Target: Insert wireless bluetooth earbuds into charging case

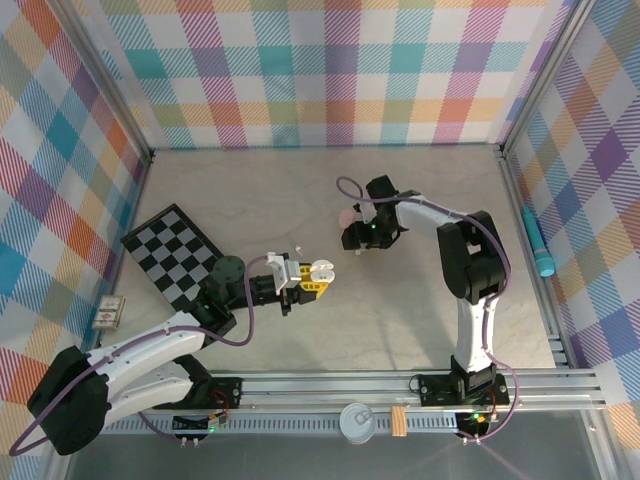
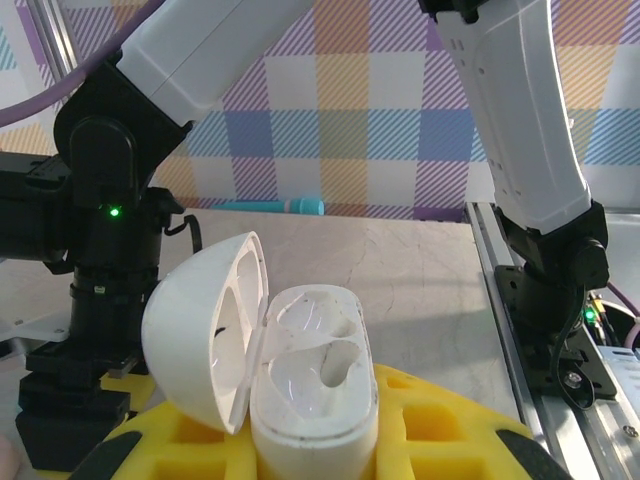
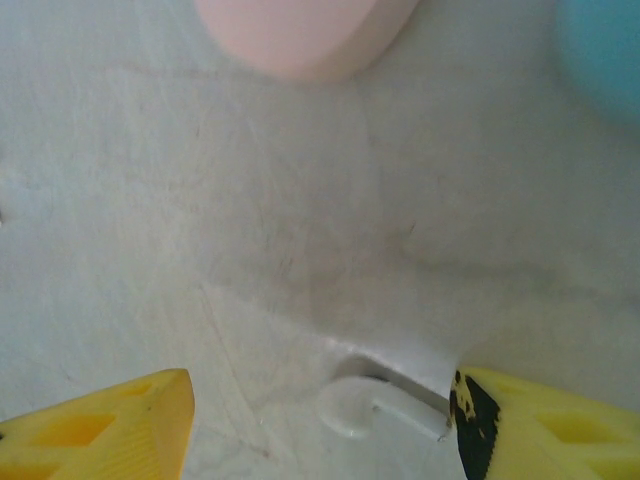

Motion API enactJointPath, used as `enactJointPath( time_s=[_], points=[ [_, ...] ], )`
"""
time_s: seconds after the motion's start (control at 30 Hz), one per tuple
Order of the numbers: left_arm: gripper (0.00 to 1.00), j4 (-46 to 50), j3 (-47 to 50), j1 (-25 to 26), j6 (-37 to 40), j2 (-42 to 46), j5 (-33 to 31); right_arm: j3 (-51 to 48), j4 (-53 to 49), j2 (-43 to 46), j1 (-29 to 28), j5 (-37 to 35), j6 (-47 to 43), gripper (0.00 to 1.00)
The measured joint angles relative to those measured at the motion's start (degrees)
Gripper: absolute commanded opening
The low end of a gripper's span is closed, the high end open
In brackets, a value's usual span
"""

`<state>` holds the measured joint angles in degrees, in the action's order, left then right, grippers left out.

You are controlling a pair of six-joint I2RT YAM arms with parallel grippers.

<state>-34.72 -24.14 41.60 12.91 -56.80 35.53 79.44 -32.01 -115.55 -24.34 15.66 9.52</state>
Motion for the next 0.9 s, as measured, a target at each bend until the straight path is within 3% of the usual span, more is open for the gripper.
enactJointPath(
  time_s=[0.37,0.5,0.9],
  points=[
    [0.05,0.72,0.00,0.00,0.02,0.63,1.05,-3.82,0.61,2.64,-1.42,0.66,0.28,0.65],
    [0.06,1.44,-0.02,0.00,0.22,0.63,1.36,-2.27,-3.72,2.67,-1.64,-0.74,-0.35,0.65],
    [0.06,5.79,-0.42,0.00,1.79,0.94,3.06,22.18,-27.34,-7.85,-2.29,-7.19,-9.57,0.61]
  ],
)
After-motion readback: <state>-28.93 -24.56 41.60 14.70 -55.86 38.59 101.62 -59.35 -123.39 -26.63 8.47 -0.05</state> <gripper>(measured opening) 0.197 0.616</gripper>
